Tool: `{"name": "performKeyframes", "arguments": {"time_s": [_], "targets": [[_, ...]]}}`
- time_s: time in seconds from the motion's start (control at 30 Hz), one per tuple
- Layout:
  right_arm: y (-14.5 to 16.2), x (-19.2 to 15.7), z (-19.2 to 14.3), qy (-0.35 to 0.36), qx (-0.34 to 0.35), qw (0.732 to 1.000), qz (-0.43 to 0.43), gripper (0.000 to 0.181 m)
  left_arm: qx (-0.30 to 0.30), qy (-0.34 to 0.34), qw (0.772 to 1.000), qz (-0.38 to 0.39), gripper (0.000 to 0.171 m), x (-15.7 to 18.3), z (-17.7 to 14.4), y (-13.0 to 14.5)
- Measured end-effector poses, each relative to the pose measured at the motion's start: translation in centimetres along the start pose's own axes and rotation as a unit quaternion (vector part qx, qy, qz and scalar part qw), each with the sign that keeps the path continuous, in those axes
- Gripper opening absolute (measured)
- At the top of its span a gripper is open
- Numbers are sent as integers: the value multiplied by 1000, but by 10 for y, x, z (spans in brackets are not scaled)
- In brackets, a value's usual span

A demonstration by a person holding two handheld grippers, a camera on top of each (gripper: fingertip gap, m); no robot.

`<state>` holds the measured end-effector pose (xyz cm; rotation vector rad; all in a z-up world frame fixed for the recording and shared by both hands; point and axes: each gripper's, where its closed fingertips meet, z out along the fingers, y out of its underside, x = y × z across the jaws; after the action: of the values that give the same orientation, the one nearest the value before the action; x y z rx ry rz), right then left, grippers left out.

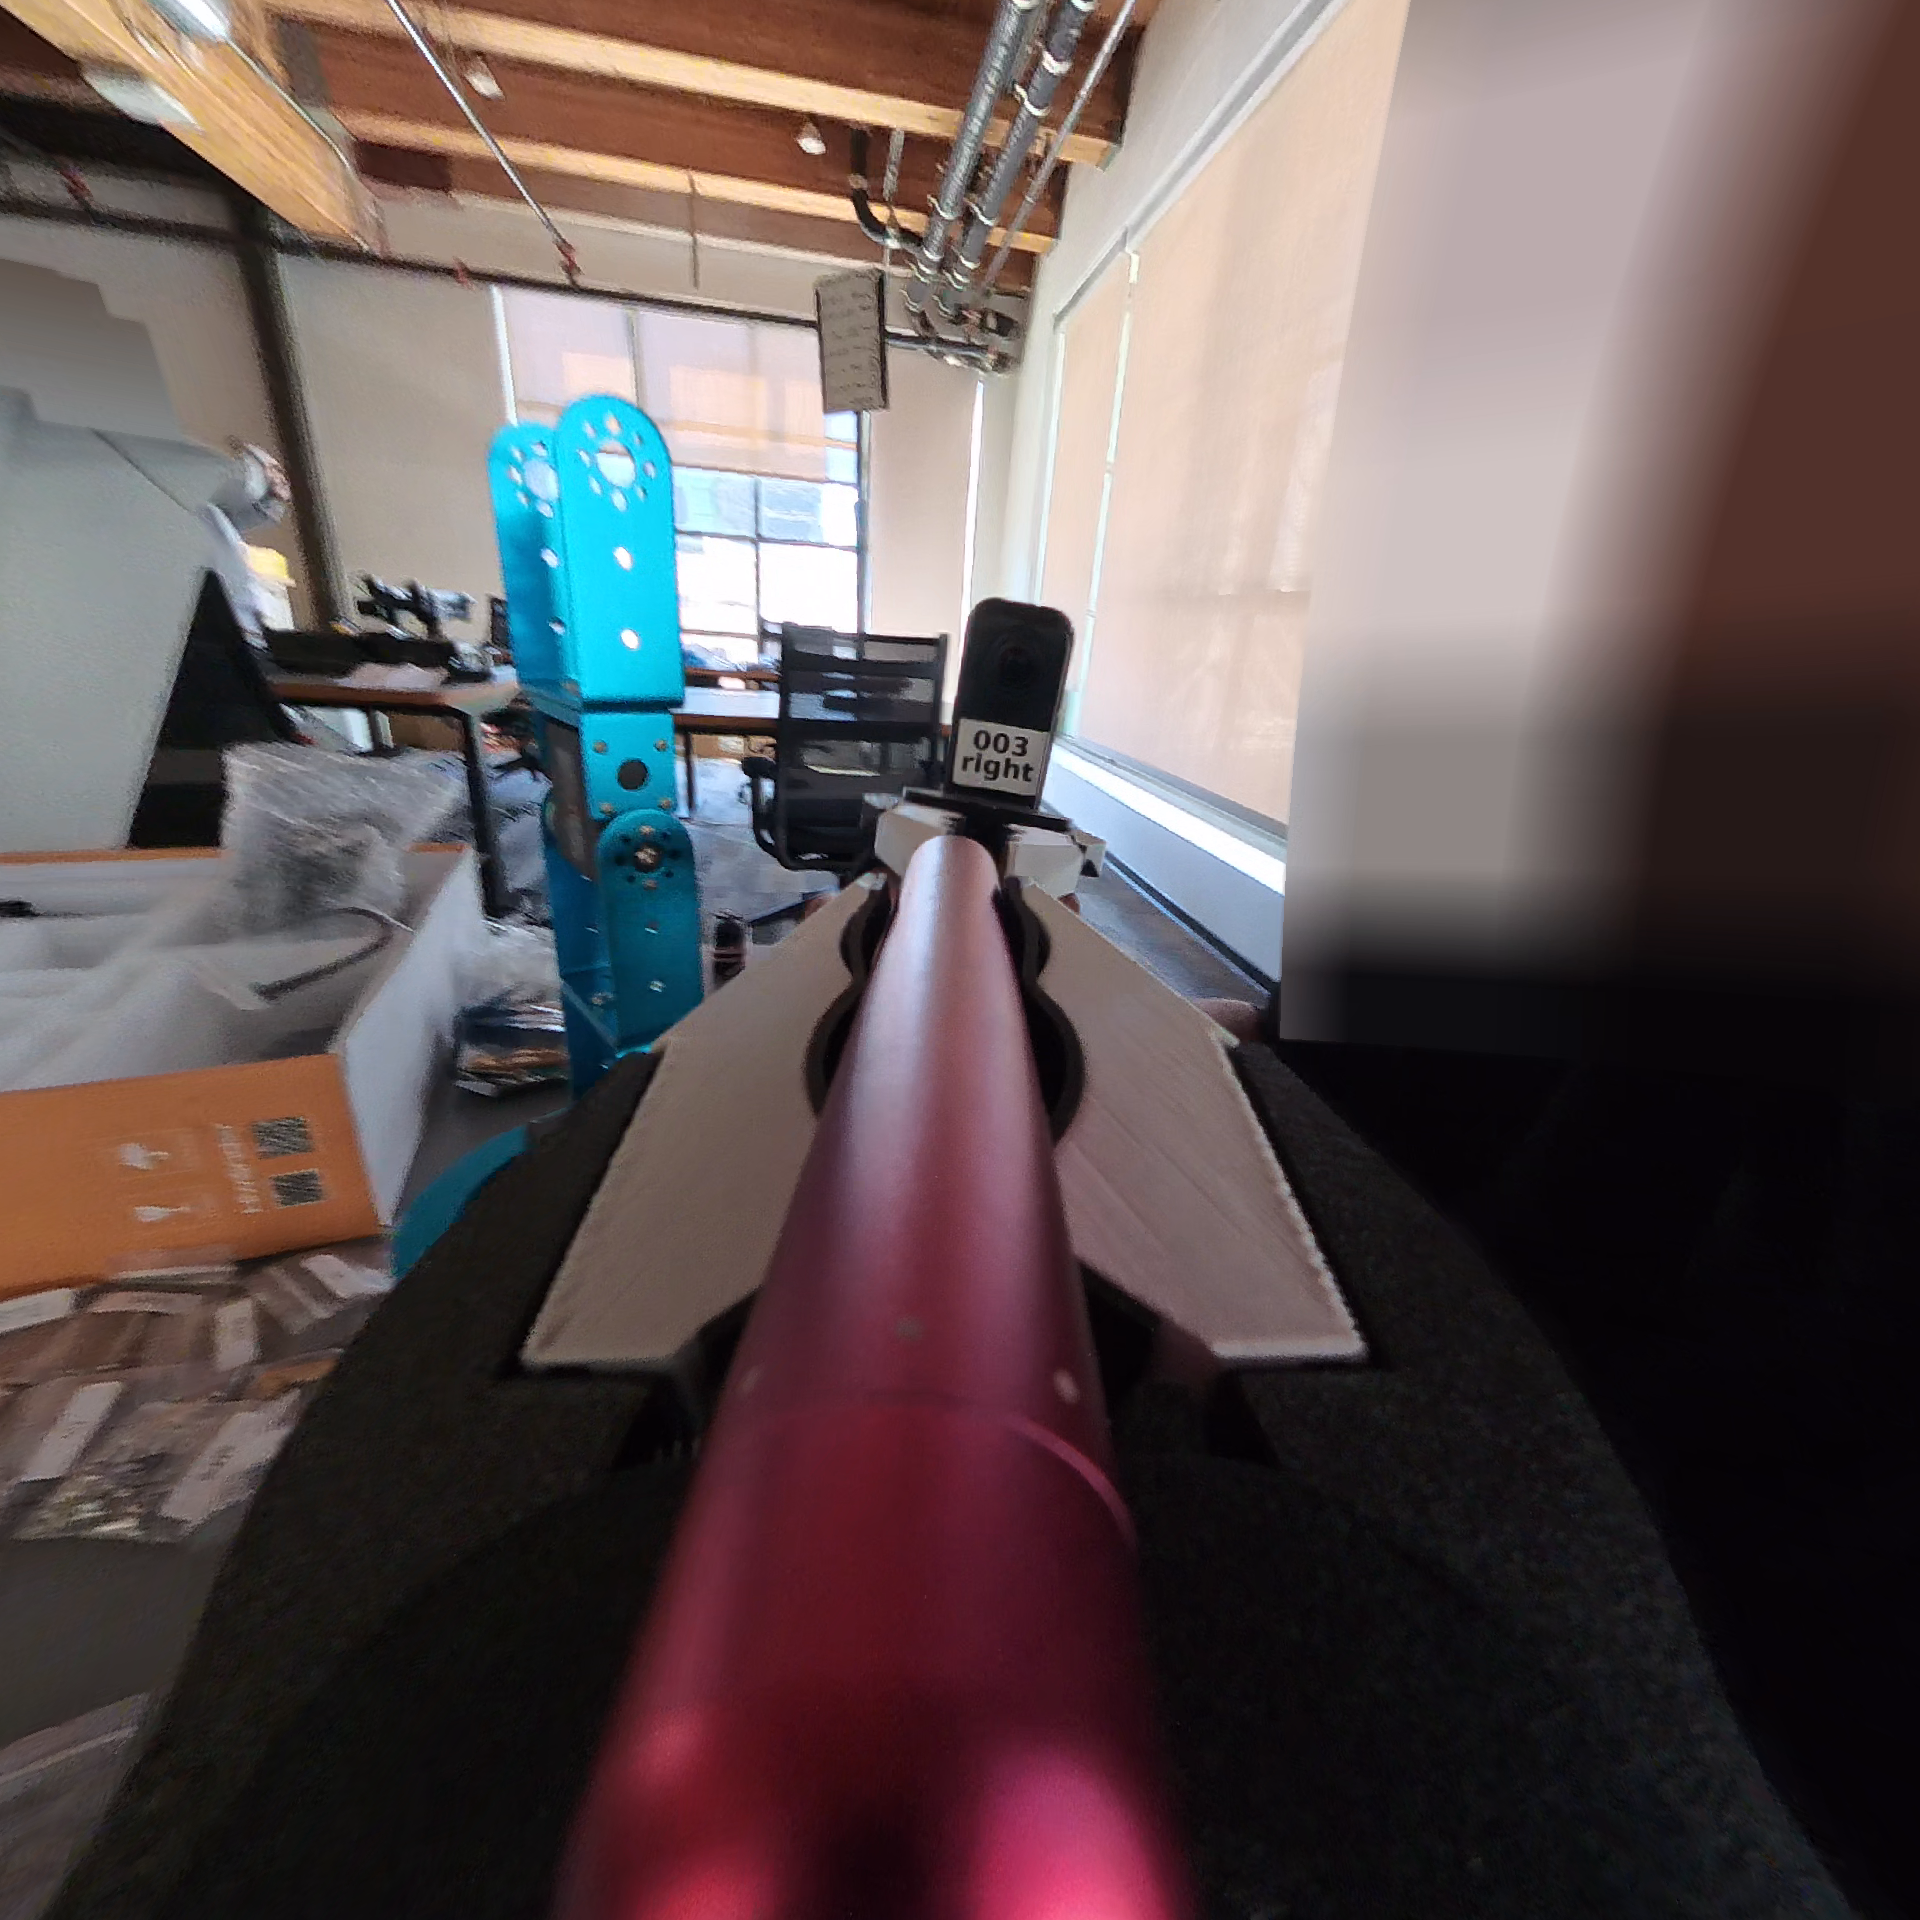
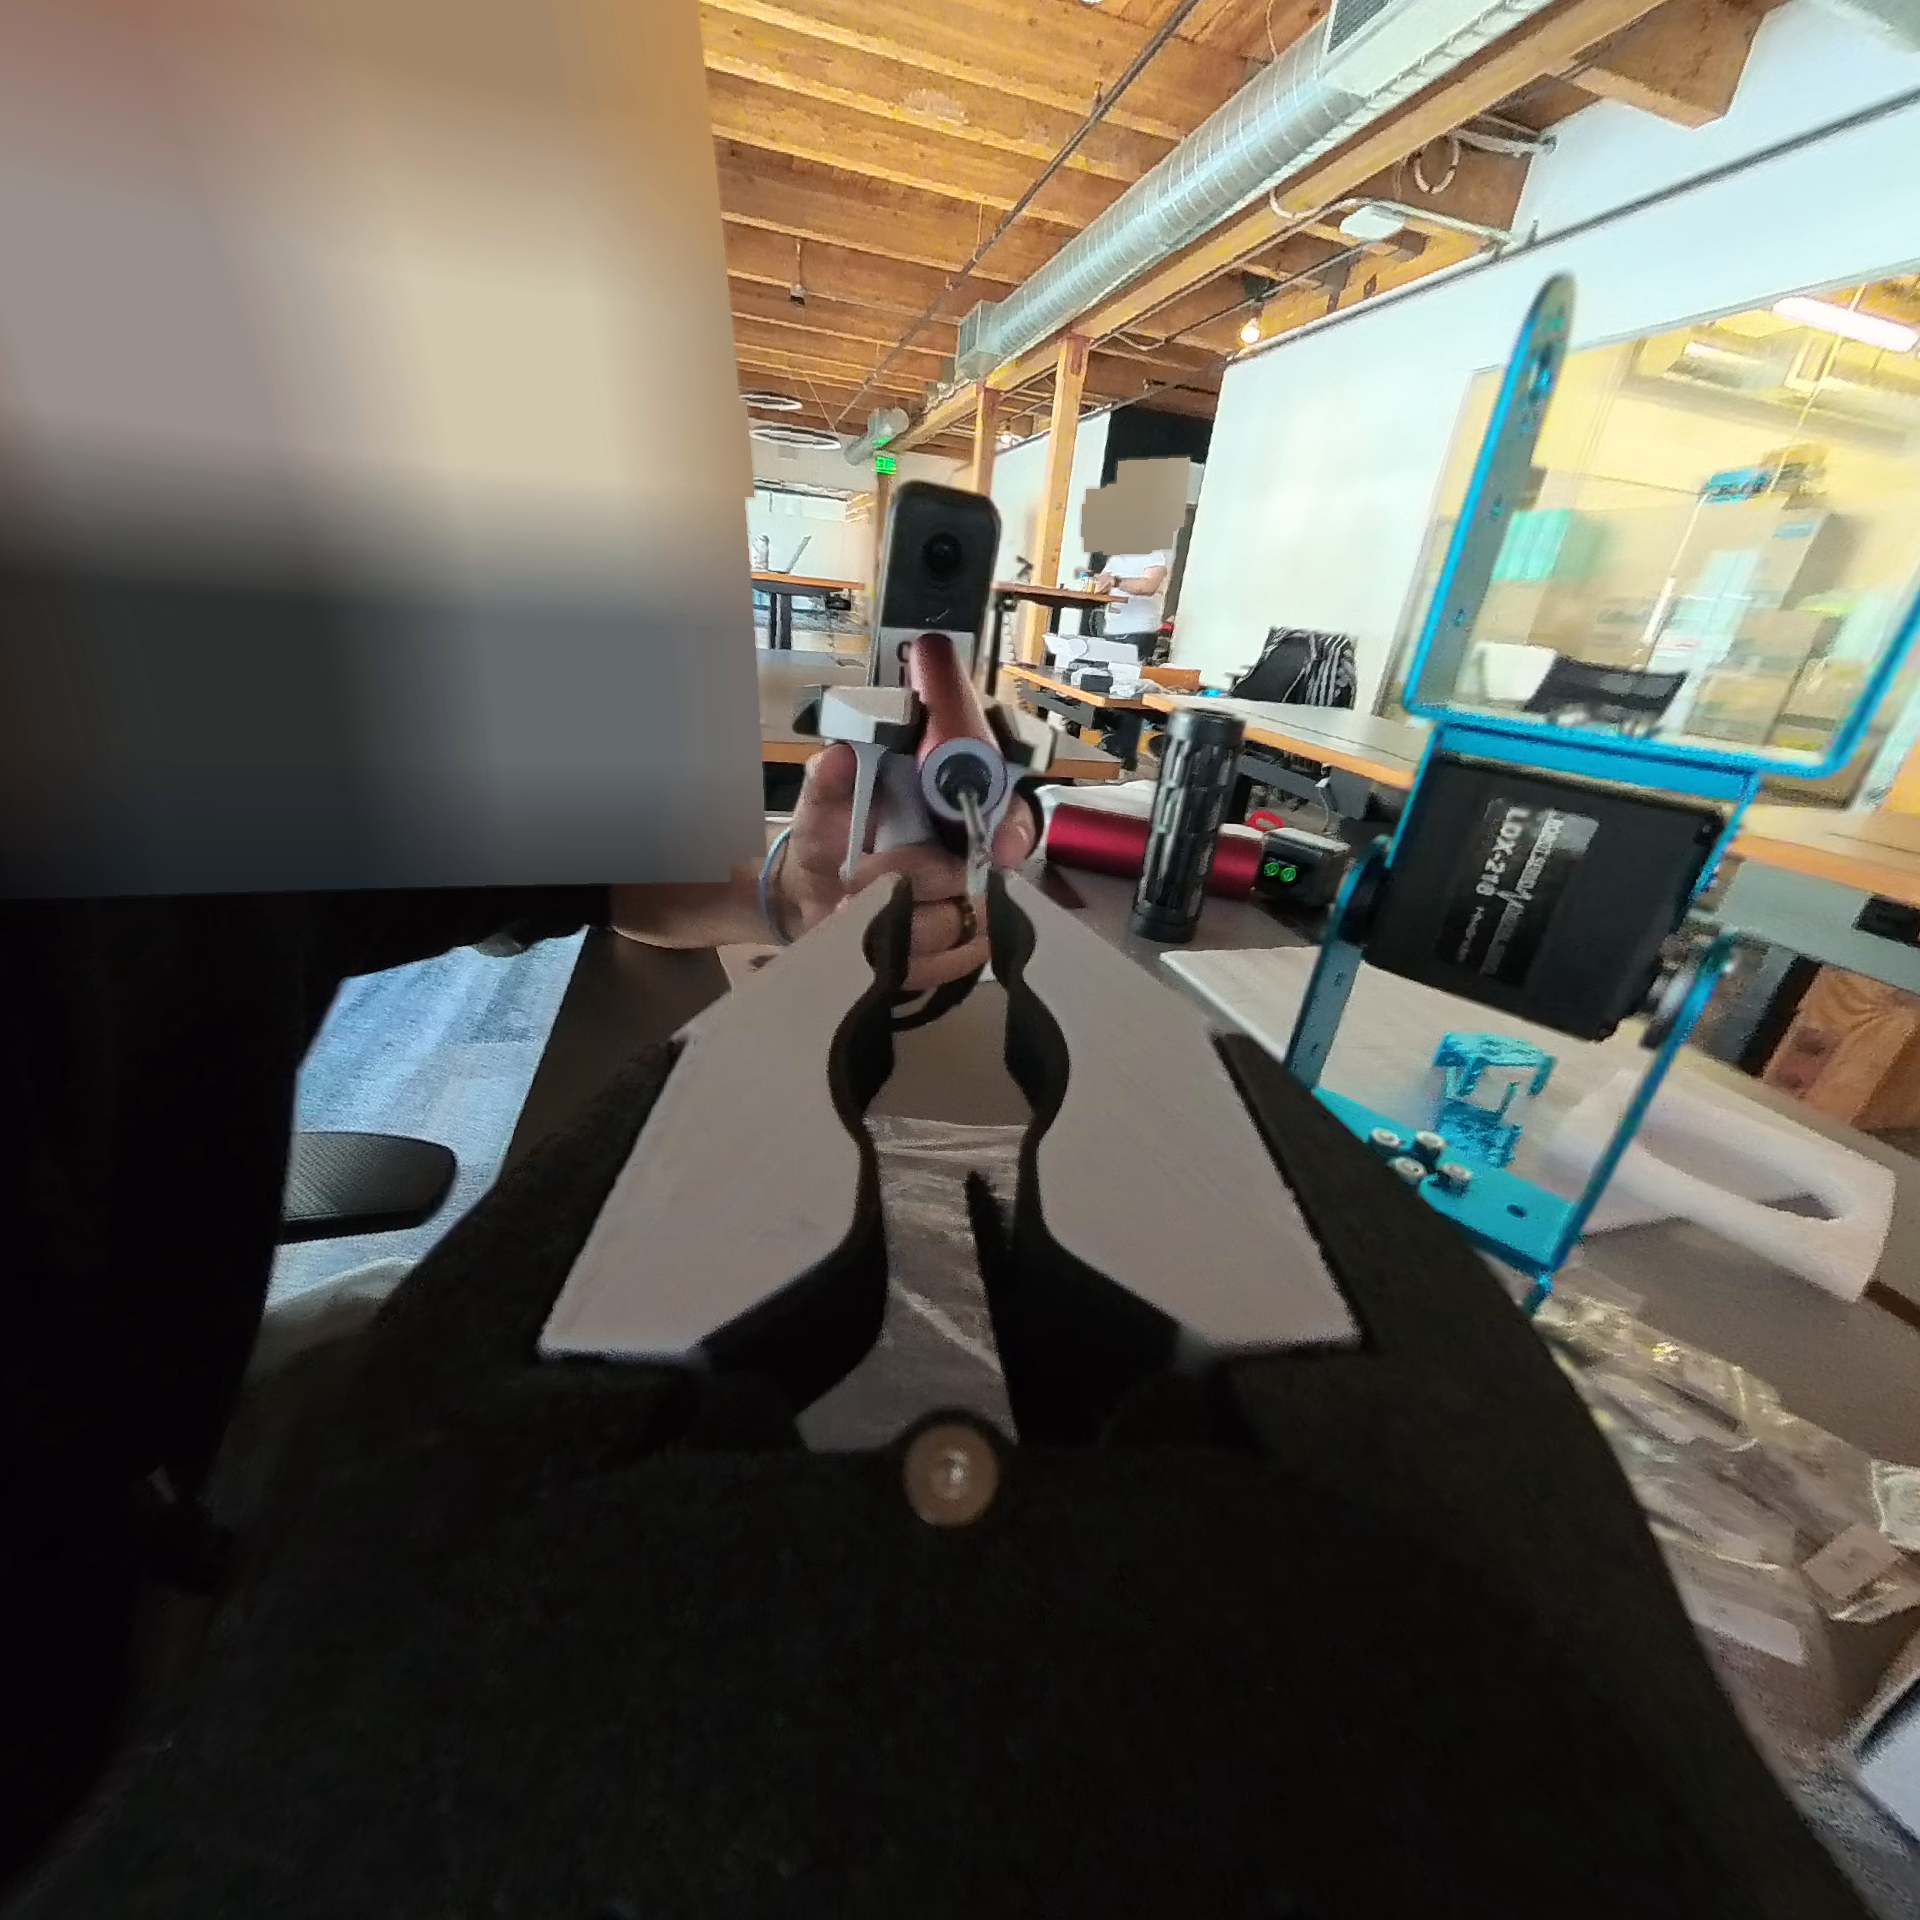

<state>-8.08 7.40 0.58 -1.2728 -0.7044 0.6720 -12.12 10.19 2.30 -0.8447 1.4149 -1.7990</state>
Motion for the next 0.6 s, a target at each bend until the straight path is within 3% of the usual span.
{"name": "performKeyframes", "arguments": {"time_s": [0.2, 0.6], "targets": [[1, 1, 1, -18, 3, 999, 52, 11, -1, 6, 1000, -10, 23, 0, 0, 2], [4, 6, 2, 22, -13, 999, -20, 1, -5, 7, 1000, -8, 23, 2, 1, 2]]}}
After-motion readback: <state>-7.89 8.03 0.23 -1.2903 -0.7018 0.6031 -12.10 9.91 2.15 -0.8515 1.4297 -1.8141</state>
